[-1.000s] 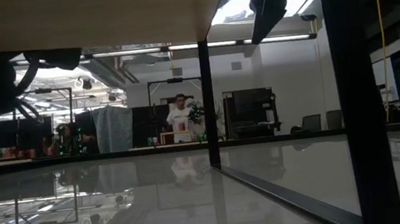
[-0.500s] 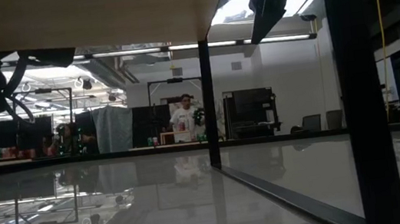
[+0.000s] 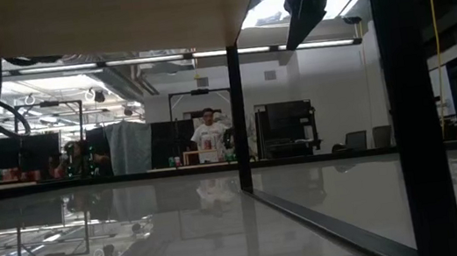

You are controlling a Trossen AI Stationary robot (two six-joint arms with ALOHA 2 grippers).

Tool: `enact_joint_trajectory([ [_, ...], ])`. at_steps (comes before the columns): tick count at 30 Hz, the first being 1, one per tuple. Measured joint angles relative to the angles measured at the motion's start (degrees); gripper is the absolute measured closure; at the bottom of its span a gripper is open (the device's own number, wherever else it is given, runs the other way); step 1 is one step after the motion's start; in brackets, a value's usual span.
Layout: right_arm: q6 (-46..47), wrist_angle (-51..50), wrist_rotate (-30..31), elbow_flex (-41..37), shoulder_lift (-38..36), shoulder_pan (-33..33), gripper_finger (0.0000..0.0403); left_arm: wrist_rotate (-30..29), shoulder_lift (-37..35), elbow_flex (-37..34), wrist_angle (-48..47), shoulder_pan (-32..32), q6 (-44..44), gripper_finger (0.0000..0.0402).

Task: Place canned beverage on shelf
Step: Put the red soda can on the shelf aligned with the silver soda cans

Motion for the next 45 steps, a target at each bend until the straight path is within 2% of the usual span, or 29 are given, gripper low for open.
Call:
enact_joint_trajectory([
  [7,0.0,0.0,0.0,0.0,0.0,0.0,0.0017,-3.4,0.0,0.0,4.9,-3.0,-5.2,0.0049],
  [20,0.1,0.0,0.0,0.0,0.0,0.0,0.0017,-10.4,0.0,0.0,5.3,-7.4,-11.8,0.0049],
  [26,0.1,-0.1,0.0,0.0,0.0,0.0,0.0017,-16.3,0.0,0.0,6.5,-8.7,-12.0,0.0049],
  [37,0.1,-0.1,0.0,0.0,0.0,0.0,0.0017,-18.5,0.0,0.0,10.6,-12.0,-11.9,0.0049],
  [45,0.0,-0.2,0.0,0.0,0.0,0.0,0.0017,-26.4,0.1,0.0,12.3,-15.7,-11.7,0.0049],
])
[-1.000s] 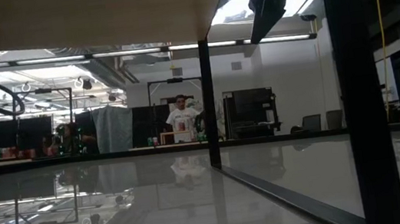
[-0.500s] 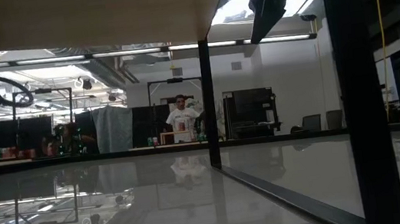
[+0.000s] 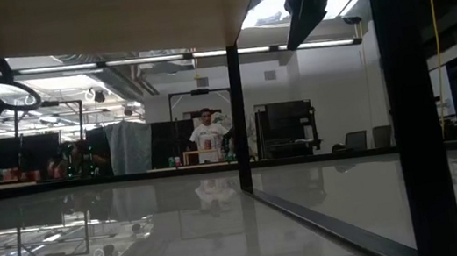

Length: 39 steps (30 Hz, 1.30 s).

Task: Place canned beverage on shelf
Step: Put the red soda can on the shelf aligned with the silver soda cans

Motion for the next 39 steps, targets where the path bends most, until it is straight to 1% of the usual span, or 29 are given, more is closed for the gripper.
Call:
enact_joint_trajectory([
  [9,0.0,0.0,0.0,0.0,0.0,0.0,0.0017,-0.9,0.0,0.0,0.8,-2.0,0.0,0.0049],
  [14,0.0,0.1,0.0,0.0,0.0,0.0,0.0017,-0.9,1.2,0.0,0.8,-2.5,0.0,0.0049],
  [18,0.0,0.1,0.0,0.0,0.0,0.0,0.0017,-0.7,2.5,0.0,1.1,-2.5,2.7,0.0049],
  [21,-0.1,0.1,0.0,0.0,0.0,0.0,0.0017,-0.6,3.7,0.0,1.6,-2.5,2.9,0.0058],
  [30,-0.1,0.1,0.0,0.0,0.0,0.0,0.0017,-0.7,4.9,0.1,2.4,-2.5,2.6,0.0109],
  [35,-0.1,0.1,0.0,0.0,0.0,0.0,0.0017,-0.7,4.9,0.1,2.5,-1.7,2.6,0.0113],
  [39,-0.1,0.1,0.0,0.0,0.0,0.0,0.0017,-0.5,4.6,0.1,2.8,0.8,2.7,0.0115],
])
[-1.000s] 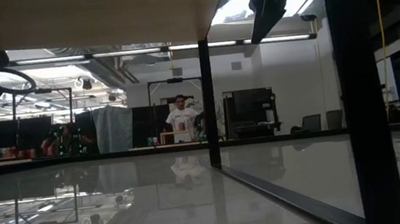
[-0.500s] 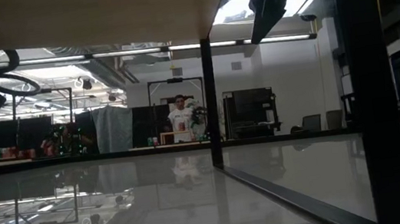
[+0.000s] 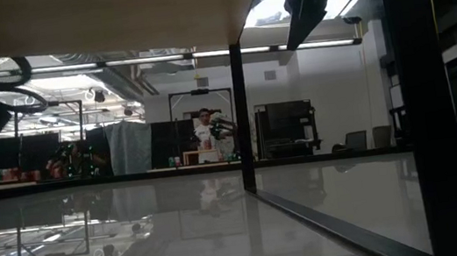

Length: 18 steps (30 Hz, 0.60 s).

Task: Place canned beverage on shelf
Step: Put the red soda can on the shelf aligned with the silver soda cans

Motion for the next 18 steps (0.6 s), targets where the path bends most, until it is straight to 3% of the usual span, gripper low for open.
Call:
enact_joint_trajectory([
  [18,0.0,0.0,0.0,0.0,0.0,0.0,0.0017,-4.5,-0.2,0.0,-0.6,15.2,12.2,0.0117],
])
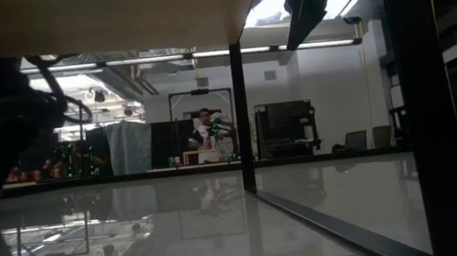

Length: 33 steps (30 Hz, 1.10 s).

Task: Place canned beverage on shelf
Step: Put the red soda can on the shelf aligned with the silver soda cans

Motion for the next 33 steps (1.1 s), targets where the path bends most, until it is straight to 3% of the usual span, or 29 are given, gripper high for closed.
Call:
enact_joint_trajectory([
  [24,0.1,0.4,0.0,0.0,0.0,0.0,0.0017,-1.2,0.0,-0.1,0.8,20.6,16.9,0.0117],
  [33,0.1,0.4,0.0,0.0,0.0,0.0,0.0017,-2.5,0.0,-0.1,6.4,28.1,20.7,0.0117],
])
